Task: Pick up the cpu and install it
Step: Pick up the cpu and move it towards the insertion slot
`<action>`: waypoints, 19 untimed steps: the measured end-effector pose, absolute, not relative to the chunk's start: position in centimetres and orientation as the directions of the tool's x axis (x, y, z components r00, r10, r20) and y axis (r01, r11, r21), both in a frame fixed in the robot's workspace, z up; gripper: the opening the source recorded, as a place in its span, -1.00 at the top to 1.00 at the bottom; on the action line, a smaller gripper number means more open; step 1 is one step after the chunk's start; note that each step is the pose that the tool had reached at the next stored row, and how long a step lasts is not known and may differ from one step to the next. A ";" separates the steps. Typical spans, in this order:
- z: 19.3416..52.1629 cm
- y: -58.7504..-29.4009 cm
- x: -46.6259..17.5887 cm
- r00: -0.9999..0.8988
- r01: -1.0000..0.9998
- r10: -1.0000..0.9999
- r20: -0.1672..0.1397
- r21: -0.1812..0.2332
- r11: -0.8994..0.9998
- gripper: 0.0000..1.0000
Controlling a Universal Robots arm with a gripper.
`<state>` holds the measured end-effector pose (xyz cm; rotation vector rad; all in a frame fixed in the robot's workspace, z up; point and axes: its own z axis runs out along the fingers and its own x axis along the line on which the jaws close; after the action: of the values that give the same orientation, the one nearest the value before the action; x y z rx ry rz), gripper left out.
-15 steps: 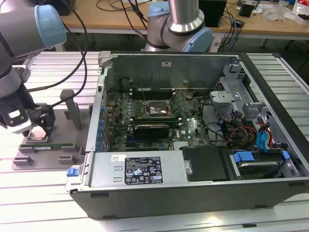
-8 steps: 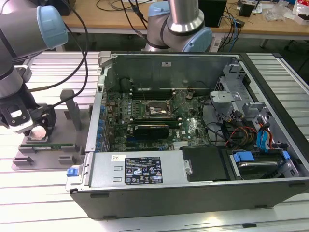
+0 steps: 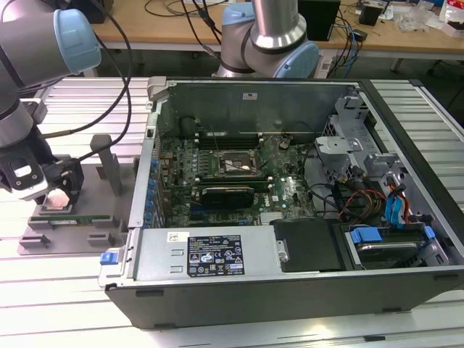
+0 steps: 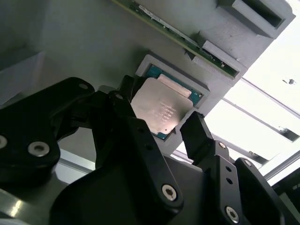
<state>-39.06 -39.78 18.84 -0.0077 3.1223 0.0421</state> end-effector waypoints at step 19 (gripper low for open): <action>18.7 -39.5 -39.3 -1.000 0.009 0.009 -0.019 0.027 1.000 -0.36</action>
<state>-39.26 -39.48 18.67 0.0139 3.1219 0.0420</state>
